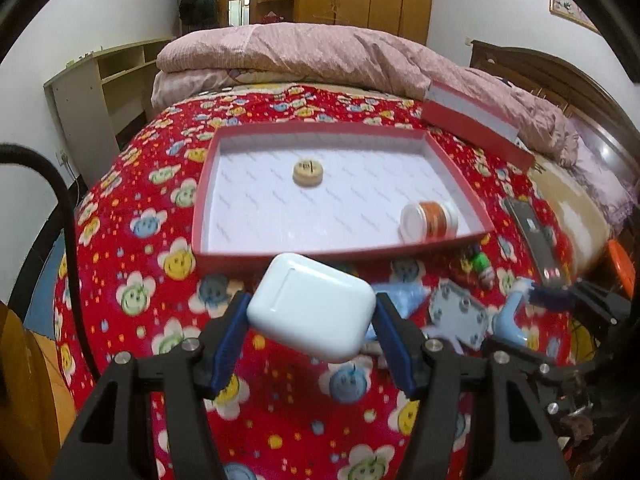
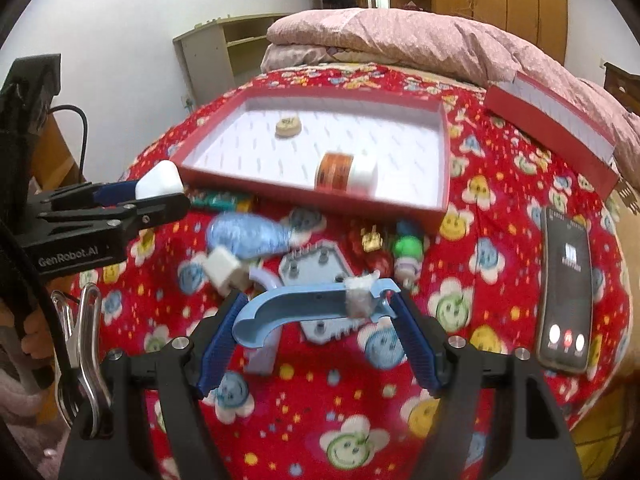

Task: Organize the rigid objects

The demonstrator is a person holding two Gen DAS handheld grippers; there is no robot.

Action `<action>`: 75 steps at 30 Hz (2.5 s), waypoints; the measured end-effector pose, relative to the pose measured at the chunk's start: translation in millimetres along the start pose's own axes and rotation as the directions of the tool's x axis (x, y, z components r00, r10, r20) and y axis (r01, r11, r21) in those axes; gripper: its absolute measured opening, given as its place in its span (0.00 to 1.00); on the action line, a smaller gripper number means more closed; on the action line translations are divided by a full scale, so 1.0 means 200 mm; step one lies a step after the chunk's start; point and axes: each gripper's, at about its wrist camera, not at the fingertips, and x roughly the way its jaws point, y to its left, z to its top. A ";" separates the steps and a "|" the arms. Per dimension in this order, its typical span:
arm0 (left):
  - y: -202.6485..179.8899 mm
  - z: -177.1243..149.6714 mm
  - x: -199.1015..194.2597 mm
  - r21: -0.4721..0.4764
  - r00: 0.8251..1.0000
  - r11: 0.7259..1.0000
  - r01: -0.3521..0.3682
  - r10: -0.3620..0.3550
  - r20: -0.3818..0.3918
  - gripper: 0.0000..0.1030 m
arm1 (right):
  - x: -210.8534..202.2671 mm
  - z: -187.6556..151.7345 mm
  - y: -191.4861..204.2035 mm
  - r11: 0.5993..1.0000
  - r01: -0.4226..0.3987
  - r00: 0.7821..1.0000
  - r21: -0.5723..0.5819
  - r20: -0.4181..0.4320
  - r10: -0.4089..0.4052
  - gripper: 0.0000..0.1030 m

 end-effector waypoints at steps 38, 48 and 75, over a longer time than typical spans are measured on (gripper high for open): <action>0.04 0.34 0.43 -0.041 0.998 0.999 -0.017 0.014 -0.063 0.63 | 0.33 0.50 -0.16 0.997 -0.010 1.000 0.076 0.022 0.008 0.72; 0.05 0.35 0.49 -0.042 0.997 0.999 -0.023 0.020 -0.076 0.63 | 0.42 0.53 -0.18 0.997 0.009 1.000 0.074 0.007 -0.010 0.72; 0.03 0.36 0.54 -0.021 0.997 0.998 -0.055 0.053 -0.061 0.63 | 0.52 0.55 -0.24 0.993 0.009 1.000 0.114 -0.023 -0.007 0.73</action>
